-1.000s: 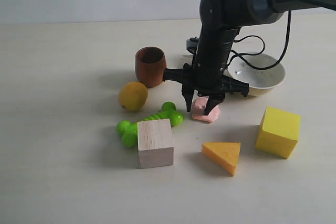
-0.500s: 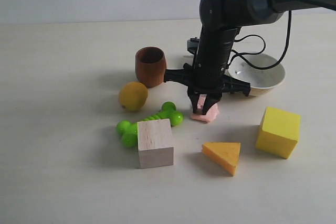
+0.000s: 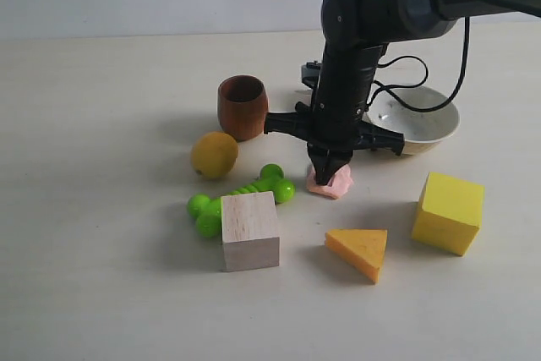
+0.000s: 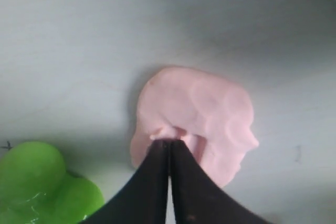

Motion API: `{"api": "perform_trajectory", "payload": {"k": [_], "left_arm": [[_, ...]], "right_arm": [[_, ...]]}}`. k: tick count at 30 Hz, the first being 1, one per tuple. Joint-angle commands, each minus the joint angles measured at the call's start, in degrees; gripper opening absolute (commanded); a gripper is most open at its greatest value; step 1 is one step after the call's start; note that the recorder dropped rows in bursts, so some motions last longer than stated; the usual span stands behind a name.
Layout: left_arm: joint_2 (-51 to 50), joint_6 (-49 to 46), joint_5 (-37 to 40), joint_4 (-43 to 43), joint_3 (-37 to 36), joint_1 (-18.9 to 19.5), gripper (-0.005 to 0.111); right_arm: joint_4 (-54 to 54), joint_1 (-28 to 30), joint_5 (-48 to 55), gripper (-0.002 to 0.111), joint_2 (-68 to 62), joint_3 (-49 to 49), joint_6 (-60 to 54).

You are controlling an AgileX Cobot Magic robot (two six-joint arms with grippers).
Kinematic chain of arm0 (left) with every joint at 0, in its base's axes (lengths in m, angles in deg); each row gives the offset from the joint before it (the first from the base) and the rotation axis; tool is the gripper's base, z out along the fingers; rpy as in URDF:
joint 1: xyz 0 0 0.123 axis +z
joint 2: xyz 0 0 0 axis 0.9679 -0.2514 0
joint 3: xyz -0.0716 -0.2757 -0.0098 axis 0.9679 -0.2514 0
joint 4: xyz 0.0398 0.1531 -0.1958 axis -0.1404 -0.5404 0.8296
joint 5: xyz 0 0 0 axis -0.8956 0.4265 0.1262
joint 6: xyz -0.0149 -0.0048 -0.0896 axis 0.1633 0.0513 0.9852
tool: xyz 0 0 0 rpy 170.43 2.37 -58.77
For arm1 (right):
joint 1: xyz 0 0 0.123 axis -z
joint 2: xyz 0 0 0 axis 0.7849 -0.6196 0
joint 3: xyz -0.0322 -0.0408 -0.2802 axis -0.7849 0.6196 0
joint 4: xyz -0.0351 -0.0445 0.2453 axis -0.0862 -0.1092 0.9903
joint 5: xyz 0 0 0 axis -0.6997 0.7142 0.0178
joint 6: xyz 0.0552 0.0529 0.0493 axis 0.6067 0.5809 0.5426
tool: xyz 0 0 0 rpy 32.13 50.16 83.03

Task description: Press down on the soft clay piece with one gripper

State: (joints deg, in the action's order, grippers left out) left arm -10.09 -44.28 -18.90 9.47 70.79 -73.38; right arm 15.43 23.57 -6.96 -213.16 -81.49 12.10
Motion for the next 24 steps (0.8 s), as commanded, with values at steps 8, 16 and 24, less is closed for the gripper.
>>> {"api": "perform_trajectory", "payload": {"k": [8, 16, 24], "left_arm": [[0.32, 0.1, -0.43, -0.08, 0.04, -0.33, 0.0], [0.32, 0.1, -0.43, -0.08, 0.04, -0.33, 0.0], [0.32, 0.1, -0.43, -0.08, 0.04, -0.33, 0.0]], "right_arm": [[-1.16, 0.14, 0.24, 0.04, 2.62, -0.56, -1.28], [-2.11, 0.14, -0.23, 0.024, 5.89, -0.56, -1.45], [-5.95, 0.14, 3.62, 0.0, 8.54, 0.06, -0.55]]}}
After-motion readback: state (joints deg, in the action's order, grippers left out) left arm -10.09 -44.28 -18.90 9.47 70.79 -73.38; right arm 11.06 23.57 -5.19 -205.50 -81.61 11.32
